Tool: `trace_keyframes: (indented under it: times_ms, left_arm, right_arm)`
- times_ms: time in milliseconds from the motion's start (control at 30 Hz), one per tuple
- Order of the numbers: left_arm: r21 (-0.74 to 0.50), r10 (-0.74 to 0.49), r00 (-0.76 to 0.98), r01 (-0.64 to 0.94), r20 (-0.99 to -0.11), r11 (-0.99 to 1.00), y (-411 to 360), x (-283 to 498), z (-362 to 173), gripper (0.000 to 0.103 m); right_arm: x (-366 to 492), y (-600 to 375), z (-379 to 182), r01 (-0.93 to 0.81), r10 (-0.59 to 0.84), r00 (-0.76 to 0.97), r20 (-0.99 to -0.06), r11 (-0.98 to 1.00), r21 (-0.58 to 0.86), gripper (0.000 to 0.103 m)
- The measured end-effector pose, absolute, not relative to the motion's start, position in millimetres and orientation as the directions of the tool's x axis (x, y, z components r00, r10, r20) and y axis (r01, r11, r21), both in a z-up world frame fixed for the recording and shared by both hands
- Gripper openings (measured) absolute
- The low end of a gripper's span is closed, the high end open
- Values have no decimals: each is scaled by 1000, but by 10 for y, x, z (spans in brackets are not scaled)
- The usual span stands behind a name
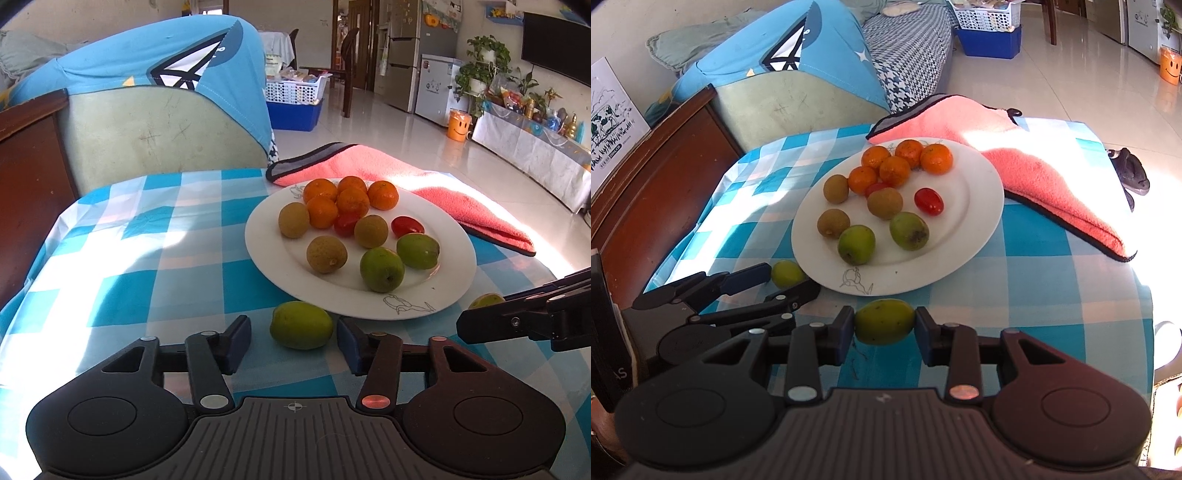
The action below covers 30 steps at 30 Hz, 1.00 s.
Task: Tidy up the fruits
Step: 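Grasp a green mango with the right gripper while the left grasps the other mango, then lift both mangoes and carry them over the white plate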
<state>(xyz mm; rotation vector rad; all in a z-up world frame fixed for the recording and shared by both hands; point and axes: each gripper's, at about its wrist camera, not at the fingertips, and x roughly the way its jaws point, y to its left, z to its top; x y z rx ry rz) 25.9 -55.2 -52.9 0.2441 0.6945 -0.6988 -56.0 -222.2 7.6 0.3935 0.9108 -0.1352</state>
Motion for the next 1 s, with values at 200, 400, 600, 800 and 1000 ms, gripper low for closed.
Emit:
trace_keyframes:
  times_ms: [200, 400, 600, 800, 1000]
  left_arm:
    - [-12, -509, 560, 666, -654, 746, -550, 184, -504, 33]
    - [-2, -496, 579, 649, -647, 760, -481, 56, -379, 33]
    - [-49, -470, 591, 588, -656, 808, -316, -62, -297, 33]
    - [-87, -433, 597, 519, -676, 850, -136, -190, -263, 33]
    - [-98, -383, 620, 443, -685, 891, 1, -239, -173, 33]
  right_arm:
    - [-542, -2238, 52, 289, 59, 607, -792, 913, 289, 36]
    - [-521, -2230, 32, 293, 59, 604, -795, 911, 291, 36]
    - [-521, -2155, 72, 252, 67, 617, -784, 927, 277, 36]
    - [-528, -2065, 102, 207, 74, 624, -778, 944, 257, 36]
    - [-552, -1994, 179, 169, 65, 646, -761, 960, 225, 36]
